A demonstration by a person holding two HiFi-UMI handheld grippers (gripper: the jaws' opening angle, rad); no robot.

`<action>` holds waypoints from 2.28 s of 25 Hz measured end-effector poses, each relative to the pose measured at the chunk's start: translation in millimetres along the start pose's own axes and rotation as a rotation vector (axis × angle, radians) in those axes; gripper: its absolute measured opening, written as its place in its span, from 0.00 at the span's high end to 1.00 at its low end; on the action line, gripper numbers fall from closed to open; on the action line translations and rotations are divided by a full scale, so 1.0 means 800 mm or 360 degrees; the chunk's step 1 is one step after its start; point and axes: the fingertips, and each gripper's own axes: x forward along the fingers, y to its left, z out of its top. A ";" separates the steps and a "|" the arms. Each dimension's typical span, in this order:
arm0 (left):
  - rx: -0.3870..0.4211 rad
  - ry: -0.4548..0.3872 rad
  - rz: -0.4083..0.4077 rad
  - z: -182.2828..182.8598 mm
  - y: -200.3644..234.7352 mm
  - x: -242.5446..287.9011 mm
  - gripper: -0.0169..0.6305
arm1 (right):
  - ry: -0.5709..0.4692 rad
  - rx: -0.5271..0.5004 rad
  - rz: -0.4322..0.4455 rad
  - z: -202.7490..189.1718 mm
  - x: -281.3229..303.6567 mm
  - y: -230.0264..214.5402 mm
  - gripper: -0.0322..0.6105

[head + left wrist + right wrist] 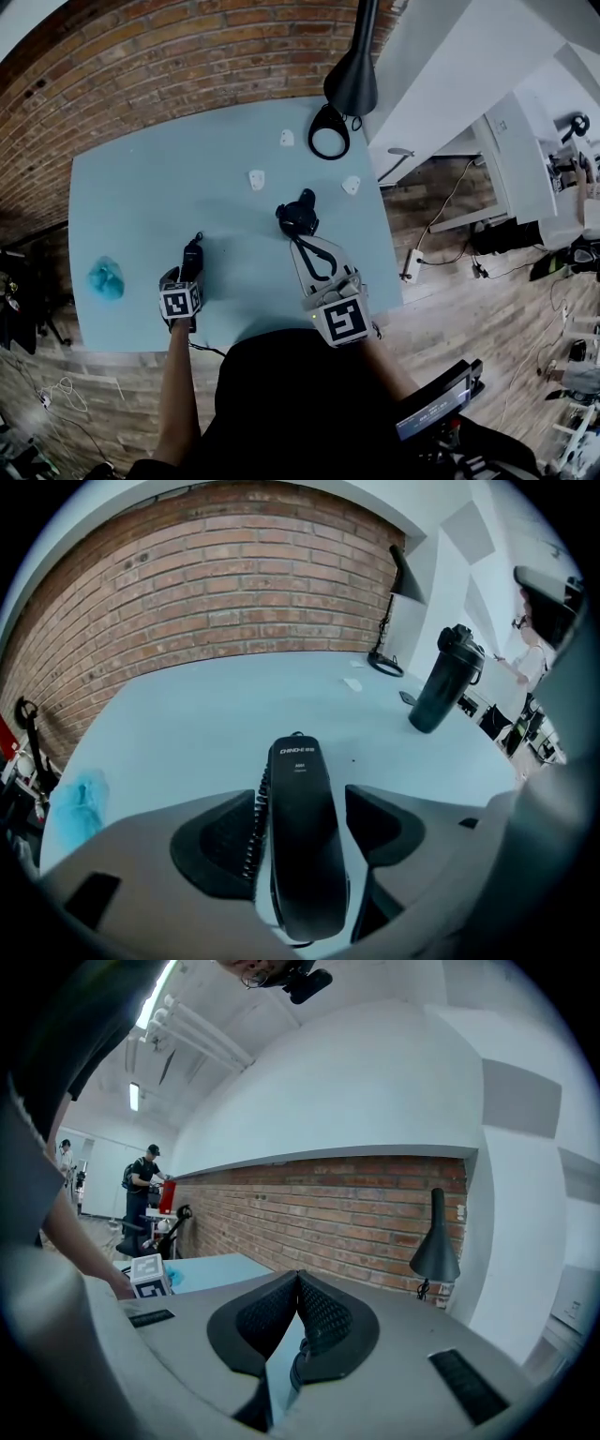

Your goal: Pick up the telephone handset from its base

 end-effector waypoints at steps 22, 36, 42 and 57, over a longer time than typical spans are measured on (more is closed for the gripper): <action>0.0059 0.0022 -0.0053 -0.006 -0.008 0.009 0.55 | 0.0044 -0.0011 -0.0009 -0.010 0.006 0.004 0.94; -0.0009 0.0011 -0.0066 0.001 -0.004 0.002 0.55 | 0.0041 -0.0001 0.0006 -0.012 0.011 0.000 0.94; -0.0026 -0.0014 -0.0059 0.004 -0.008 -0.003 0.55 | 0.0023 -0.0007 0.0031 -0.012 0.011 0.003 0.94; -0.0035 -0.0109 -0.0032 0.019 -0.008 -0.023 0.56 | 0.0024 -0.0018 0.0090 -0.013 0.015 0.012 0.94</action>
